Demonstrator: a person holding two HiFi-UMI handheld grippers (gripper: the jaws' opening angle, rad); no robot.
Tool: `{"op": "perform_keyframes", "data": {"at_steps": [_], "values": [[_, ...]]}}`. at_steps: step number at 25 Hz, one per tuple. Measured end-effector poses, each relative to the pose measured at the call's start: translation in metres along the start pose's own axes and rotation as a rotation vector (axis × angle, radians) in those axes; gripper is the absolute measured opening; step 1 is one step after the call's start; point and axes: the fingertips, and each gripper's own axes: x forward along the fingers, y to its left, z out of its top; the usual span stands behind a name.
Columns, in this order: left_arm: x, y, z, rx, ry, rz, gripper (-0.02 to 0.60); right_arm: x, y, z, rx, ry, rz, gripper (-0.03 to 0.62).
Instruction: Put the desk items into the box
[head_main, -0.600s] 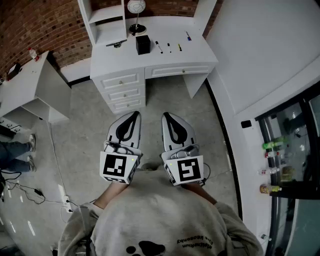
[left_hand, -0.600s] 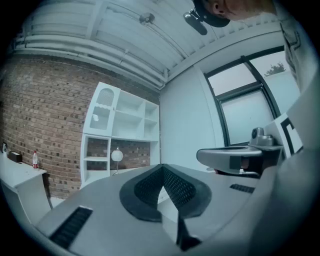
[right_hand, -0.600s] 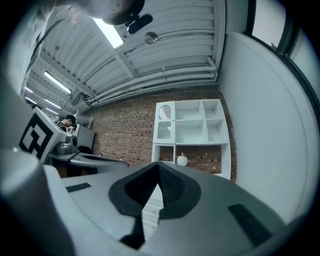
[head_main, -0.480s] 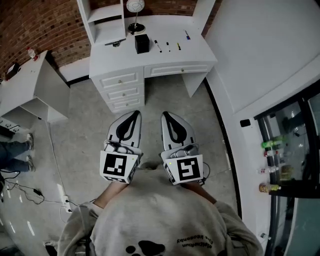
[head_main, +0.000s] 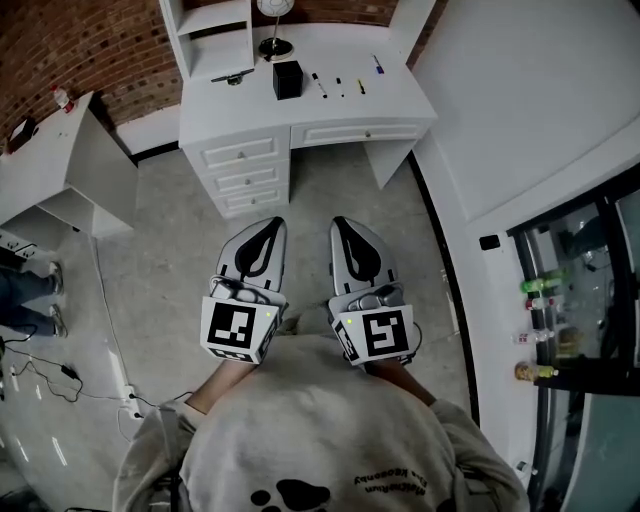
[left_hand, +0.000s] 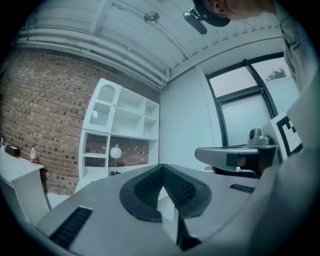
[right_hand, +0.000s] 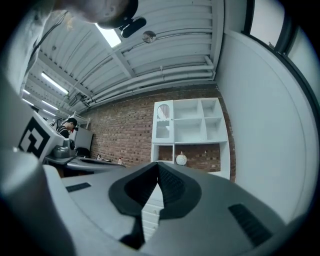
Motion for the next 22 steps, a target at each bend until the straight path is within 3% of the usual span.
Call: {"op": "perform_keyframes", "data": {"at_steps": [8,13,22], "values": [[0.013,0.014,-0.011,-0.027,0.03,0.0,0.008,0.015,-0.015,-0.006,0.009,0.003,-0.016,0.017],[0.029,0.024,-0.012,-0.034,0.006,-0.009,0.008,0.037,-0.021,-0.01,-0.001,-0.002,-0.003,0.015],[0.096,0.053,-0.015,-0.036,0.02,-0.006,0.008,0.102,-0.059,-0.023,-0.006,0.003,0.016,0.017]]}}
